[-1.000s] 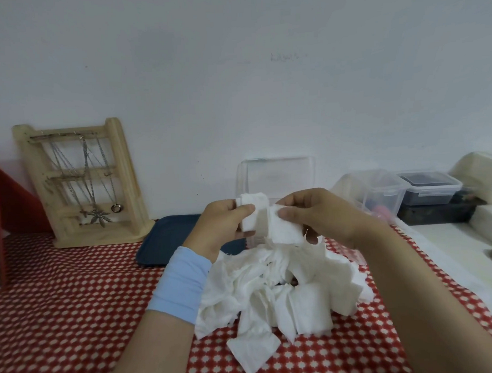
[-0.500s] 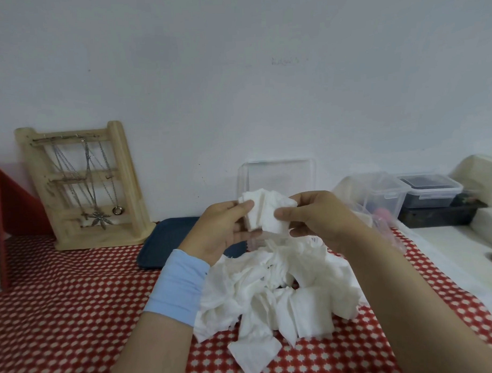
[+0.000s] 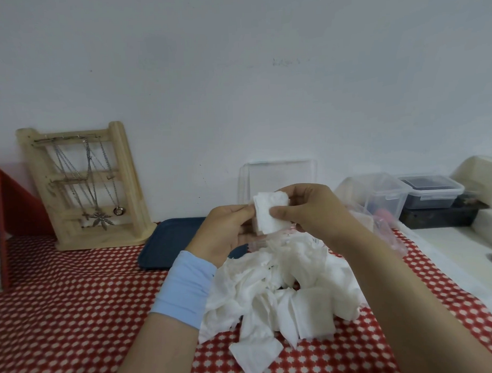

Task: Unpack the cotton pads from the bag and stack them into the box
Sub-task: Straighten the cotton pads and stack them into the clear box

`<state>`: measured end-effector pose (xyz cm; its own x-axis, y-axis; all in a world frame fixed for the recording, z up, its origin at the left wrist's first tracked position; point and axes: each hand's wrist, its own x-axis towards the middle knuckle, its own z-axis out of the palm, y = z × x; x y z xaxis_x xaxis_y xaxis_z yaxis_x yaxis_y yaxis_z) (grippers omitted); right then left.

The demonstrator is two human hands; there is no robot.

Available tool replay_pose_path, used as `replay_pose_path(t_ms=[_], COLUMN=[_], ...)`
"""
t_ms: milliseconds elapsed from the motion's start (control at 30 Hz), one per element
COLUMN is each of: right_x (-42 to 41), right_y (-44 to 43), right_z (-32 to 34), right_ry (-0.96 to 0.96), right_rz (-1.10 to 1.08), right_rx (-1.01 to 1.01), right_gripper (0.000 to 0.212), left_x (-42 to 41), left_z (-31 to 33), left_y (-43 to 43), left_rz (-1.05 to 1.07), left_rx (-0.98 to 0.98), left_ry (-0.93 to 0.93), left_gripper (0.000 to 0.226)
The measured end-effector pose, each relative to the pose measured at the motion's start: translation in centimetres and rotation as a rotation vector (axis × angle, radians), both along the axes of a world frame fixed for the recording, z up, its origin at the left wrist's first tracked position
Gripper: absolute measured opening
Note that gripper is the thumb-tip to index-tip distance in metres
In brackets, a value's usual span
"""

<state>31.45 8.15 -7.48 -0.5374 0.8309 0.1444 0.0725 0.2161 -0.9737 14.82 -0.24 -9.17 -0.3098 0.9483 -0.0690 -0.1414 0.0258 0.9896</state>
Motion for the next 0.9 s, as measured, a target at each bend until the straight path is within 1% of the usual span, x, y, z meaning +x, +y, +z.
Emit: replay_pose_path(t_ms=[100,167,200,233,333,400,433,533,567,667,767,800,833,867,900], right_x=[0.1,0.0,0.0,0.0,0.3,0.7,0.9,1.3,1.2,0.7,-0.4,-0.8,-1.3,-1.7,-2.2], right_y=[0.1,0.0,-0.1,-0.2,-0.2,-0.2,-0.1,-0.4,-0.3,0.9,2.5,3.2,3.9,4.6,5.3], right_z=[0.2,0.2,0.2,0.2,0.3,0.4,0.5,1.3,1.7,3.0,4.7,5.2,5.4,5.5,5.4], right_ry=[-0.031,-0.073,-0.103,-0.129,-0.161,-0.18,-0.195,-0.277,-0.316,-0.381,-0.414,-0.421,-0.44,-0.473,-0.524], right_rz=[-0.047,-0.104,-0.121,-0.118,-0.016,0.054,0.09,0.233,0.26,0.26,0.163,0.102,0.034,-0.019,-0.046], right_rx=[0.062,0.126,0.156,0.173,0.103,0.066,0.066,0.075,0.085,0.094,0.14,0.178,0.224,0.265,0.294], right_gripper=[0.023,0.028,0.033,0.039,0.058,0.062,0.058,0.022,0.015,0.017,0.02,0.019,0.016,0.015,0.025], left_x=[0.1,0.3,0.3,0.4,0.3,0.1,0.0,-0.4,-0.5,-0.9,-1.8,-2.3,-2.7,-3.3,-3.8], left_z=[0.3,0.7,0.8,0.9,0.6,0.5,0.6,0.8,1.0,2.1,3.3,3.4,3.4,3.2,2.9], left_y=[0.0,0.0,-0.1,-0.3,-0.5,-0.6,-0.7,-0.9,-0.9,-0.4,1.1,1.8,2.5,3.2,3.9], left_rz=[-0.035,-0.078,-0.105,-0.127,-0.137,-0.12,-0.112,-0.088,-0.087,-0.085,-0.033,0.006,0.057,0.106,0.137], left_rx=[-0.009,-0.006,0.002,0.009,0.02,0.01,0.001,-0.044,-0.056,-0.066,-0.051,-0.062,-0.084,-0.12,-0.163], left_ry=[-0.015,-0.077,-0.066,-0.005,0.215,0.263,0.263,0.286,0.312,0.385,0.359,0.37,0.409,0.473,0.537], left_gripper=[0.033,0.044,0.049,0.049,0.03,0.034,0.038,0.053,0.057,0.061,0.058,0.054,0.045,0.031,0.018])
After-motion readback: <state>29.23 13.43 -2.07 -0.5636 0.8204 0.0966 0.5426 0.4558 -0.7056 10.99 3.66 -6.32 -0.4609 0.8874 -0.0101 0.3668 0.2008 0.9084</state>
